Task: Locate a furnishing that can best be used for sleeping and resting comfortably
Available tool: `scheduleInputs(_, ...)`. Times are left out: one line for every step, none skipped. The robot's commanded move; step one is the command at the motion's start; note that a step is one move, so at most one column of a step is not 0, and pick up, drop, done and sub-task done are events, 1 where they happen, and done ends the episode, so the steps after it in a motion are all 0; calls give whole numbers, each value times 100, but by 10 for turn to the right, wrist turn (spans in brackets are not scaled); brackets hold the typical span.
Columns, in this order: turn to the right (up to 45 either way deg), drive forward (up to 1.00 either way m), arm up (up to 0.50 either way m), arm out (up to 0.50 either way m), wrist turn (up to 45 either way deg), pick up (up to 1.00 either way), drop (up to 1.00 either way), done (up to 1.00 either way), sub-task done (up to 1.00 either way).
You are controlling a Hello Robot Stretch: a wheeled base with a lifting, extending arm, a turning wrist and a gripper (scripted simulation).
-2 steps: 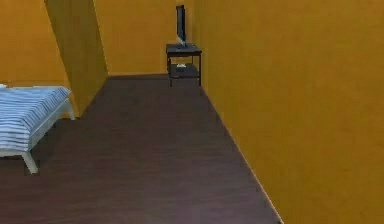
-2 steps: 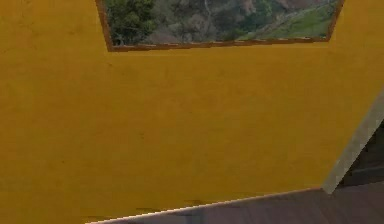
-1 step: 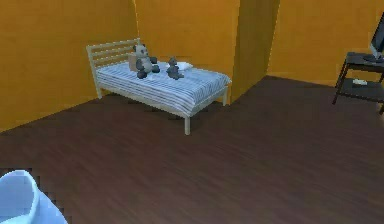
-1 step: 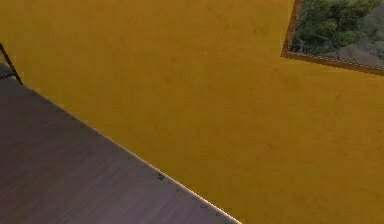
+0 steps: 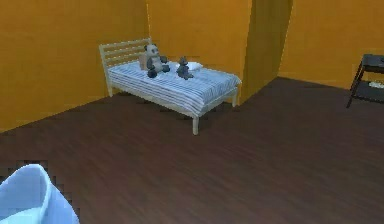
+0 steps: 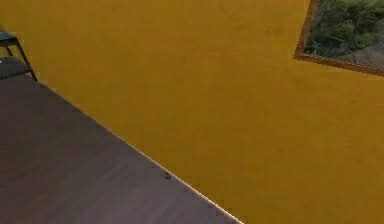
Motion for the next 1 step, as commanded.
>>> scheduleInputs(450, 0, 0, 0, 0, 0, 0, 0, 0)
